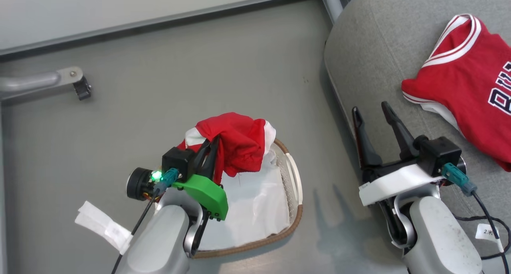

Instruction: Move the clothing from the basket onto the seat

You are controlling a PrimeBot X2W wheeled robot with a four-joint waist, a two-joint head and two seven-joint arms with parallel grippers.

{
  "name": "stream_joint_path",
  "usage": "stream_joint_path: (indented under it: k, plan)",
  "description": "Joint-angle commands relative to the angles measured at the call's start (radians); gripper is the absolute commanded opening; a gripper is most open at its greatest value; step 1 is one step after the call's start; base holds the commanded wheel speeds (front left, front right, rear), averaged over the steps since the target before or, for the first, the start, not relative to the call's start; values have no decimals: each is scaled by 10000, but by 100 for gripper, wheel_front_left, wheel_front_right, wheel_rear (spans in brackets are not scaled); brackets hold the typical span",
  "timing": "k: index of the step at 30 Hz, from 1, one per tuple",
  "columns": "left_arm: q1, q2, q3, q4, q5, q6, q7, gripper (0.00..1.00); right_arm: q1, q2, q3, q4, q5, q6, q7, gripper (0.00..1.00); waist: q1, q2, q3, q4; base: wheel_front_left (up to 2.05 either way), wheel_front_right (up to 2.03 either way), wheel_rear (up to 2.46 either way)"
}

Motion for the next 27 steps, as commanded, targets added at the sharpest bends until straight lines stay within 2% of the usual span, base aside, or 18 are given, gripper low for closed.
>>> stream_joint_path:
  k: [1,16,27]
  plan:
    - [322,32,173,-241,132,-53,-5,0,268,-45,14,56,-10,-14,-16,100,1,0,-861,424,0,0,0]
    - [1561,25,1252,-1984,541,-183,-6,0,1454,-43,470,530,8,-14,-16,100,1,0,-2229,793,0,0,0]
    - [1858,24,1642,-2989,679,-179,-6,0,1846,-45,507,808,1,-14,-18,100,1,0,-2624,1018,0,0,0]
